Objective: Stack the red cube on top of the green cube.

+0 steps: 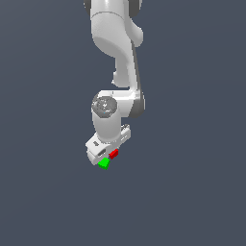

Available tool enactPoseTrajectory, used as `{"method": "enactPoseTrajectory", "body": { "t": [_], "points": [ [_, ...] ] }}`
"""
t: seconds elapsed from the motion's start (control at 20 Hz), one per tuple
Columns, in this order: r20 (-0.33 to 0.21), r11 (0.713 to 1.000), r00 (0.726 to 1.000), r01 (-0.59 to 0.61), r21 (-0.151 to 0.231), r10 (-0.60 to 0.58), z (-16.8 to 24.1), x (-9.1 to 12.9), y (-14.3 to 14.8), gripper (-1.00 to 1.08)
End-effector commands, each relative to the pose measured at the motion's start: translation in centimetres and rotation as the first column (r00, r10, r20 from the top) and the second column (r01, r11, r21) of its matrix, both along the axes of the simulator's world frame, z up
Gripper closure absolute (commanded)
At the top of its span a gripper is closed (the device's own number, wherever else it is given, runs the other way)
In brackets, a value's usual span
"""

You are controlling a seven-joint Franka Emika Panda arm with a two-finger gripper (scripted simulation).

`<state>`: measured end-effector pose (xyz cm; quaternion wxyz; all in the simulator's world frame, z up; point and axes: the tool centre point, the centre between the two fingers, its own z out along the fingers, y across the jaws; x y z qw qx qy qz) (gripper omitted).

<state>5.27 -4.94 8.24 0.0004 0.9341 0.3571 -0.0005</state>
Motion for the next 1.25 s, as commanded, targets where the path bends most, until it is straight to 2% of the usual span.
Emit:
{"method": "enactPoseTrajectory", "body": {
  "t": [0.0,0.35,0.7,0.75,1.2],
  "points": [
    [0.001,1.0,1.0,0.0,0.0,0.0,-0.7,0.9,-1.4,1.08],
    [0.001,1.0,1.0,0.0,0.001,0.0,-1.8,2.5,-3.6,1.08],
    [0.001,1.0,1.0,0.0,0.001,0.0,-2.1,3.0,-4.1,1.08],
    [0.001,1.0,1.0,0.0,0.001,0.0,-2.1,3.0,-4.1,-0.92],
    [0.001,1.0,1.0,0.0,0.001,0.0,-2.1,3.0,-4.1,-0.92]
  ]
}}
